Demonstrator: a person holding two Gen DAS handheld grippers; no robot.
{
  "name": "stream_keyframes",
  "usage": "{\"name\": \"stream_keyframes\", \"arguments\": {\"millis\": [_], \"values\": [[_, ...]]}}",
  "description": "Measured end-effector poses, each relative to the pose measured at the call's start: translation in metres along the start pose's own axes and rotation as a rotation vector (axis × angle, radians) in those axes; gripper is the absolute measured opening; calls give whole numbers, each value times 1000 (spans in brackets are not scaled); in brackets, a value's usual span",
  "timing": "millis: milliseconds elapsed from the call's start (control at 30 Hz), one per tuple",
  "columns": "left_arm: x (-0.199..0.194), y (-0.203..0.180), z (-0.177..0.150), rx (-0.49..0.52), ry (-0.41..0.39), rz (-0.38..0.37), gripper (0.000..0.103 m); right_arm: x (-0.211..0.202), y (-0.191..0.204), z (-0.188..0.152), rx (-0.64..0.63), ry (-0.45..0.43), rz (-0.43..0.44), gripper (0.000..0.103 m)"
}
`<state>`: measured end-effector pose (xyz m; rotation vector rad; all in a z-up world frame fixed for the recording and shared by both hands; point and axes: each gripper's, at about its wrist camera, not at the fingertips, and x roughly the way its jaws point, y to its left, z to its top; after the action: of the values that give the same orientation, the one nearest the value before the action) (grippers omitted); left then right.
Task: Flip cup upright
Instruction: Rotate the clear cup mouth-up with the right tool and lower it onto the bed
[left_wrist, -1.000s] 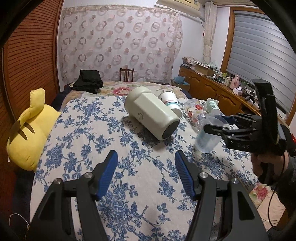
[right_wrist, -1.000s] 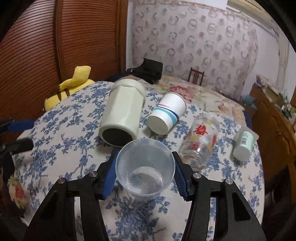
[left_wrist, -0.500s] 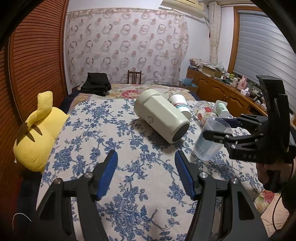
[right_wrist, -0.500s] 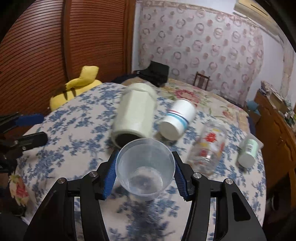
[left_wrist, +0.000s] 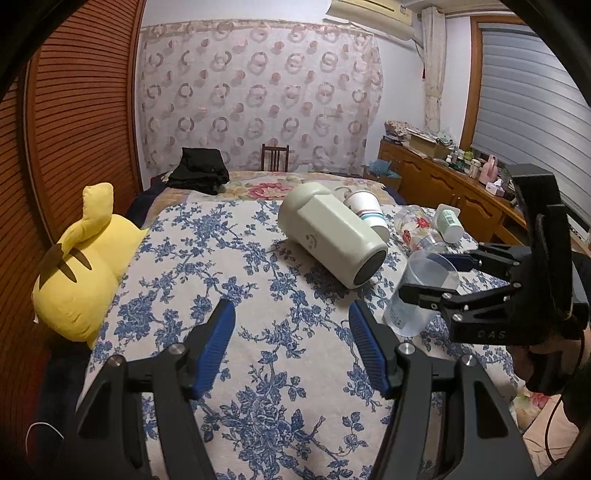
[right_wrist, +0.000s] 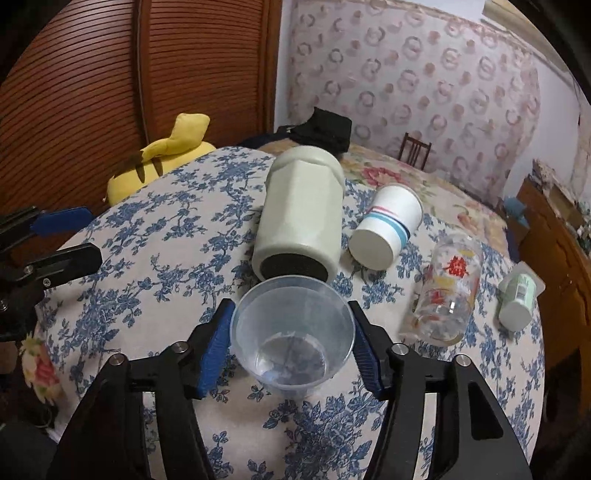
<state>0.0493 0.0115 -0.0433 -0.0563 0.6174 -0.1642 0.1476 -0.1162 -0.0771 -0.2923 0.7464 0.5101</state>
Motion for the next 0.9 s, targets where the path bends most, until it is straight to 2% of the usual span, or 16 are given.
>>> {"name": "stream_keyframes", "arguments": {"millis": [133, 300, 467, 667, 900], "values": [[-7, -3, 5, 11, -30, 22, 63, -16, -3, -6, 38, -23, 15, 72], [-15, -8, 14, 10, -65, 26, 63, -41, -11, -13, 97, -70, 28, 76], [-20, -16, 20, 20, -85, 26, 63, -54, -16, -13, 104, -93, 17, 78], [-28, -26, 24, 30, -115, 58, 63, -80, -25, -21, 150, -144, -40, 81], [-48, -37, 28, 19, -170, 95, 64, -126, -29, -40, 258, -278, -137, 81]]}}
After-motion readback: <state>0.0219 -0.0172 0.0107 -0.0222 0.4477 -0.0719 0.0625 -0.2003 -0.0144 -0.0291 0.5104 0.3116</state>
